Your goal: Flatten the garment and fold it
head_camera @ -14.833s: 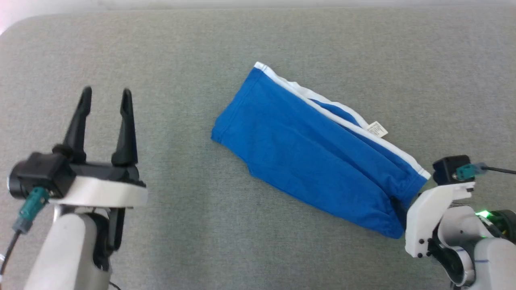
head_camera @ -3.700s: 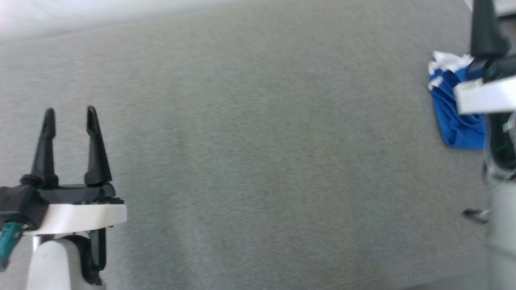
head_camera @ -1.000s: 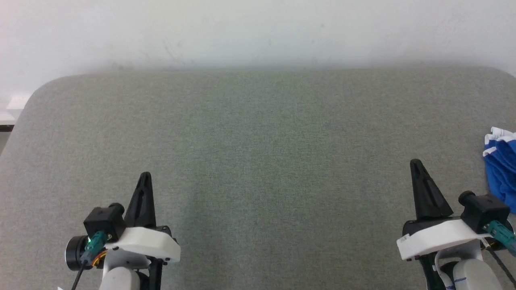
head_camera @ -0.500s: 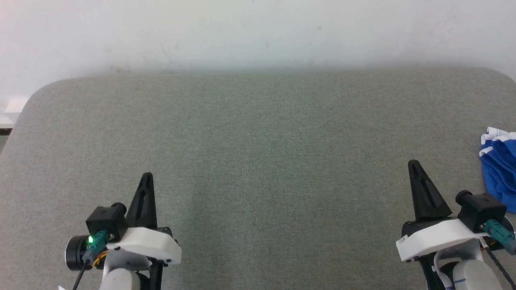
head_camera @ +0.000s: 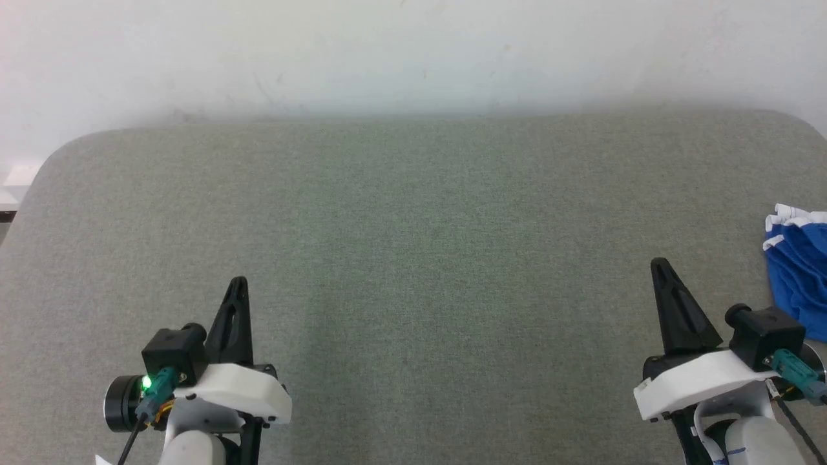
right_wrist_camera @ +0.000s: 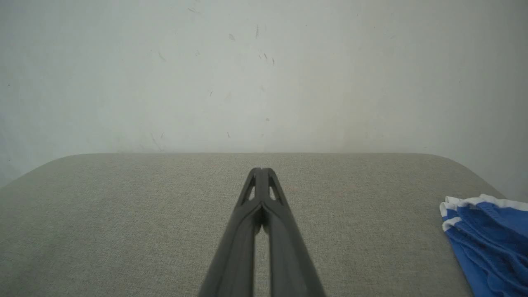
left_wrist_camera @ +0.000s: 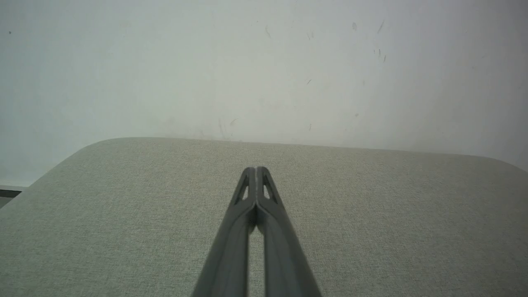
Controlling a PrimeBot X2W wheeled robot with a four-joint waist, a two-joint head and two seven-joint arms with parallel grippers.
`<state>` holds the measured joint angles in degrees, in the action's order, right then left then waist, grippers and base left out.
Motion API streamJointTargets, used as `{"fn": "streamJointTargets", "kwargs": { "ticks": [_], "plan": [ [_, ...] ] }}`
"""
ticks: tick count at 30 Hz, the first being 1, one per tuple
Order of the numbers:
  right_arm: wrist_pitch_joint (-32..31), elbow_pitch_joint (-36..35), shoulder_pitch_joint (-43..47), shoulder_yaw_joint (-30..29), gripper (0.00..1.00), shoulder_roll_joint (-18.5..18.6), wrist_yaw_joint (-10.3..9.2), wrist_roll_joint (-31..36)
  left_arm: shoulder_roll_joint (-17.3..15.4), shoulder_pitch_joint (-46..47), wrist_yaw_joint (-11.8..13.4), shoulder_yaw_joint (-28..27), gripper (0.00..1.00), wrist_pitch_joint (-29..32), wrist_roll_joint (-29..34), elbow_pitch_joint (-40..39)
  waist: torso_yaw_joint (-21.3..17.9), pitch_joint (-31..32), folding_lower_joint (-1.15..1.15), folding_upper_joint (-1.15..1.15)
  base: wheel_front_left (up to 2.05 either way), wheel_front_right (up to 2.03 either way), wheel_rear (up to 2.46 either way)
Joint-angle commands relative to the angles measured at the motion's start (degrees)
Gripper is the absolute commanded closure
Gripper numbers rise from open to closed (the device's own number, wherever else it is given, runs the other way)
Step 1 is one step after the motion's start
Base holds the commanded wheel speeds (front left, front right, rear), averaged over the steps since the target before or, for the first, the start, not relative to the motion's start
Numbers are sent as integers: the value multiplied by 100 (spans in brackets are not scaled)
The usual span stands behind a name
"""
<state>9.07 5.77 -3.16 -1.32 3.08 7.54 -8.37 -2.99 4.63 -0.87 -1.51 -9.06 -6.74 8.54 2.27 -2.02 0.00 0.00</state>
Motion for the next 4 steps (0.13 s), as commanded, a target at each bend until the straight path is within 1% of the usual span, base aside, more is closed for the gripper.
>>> {"fn": "streamJointTargets", "kwargs": {
  "ticks": [1,4],
  "plan": [
    [-33,-52,88,24,100,-9,-2,71,5,-112,31,16,100,32,66,-47,-4,4,0,0,0,0,0],
    [-69,-73,97,28,100,-9,-2,102,5,-126,34,22,100,67,90,-80,-13,12,0,0,0,0,0]
  ]
}}
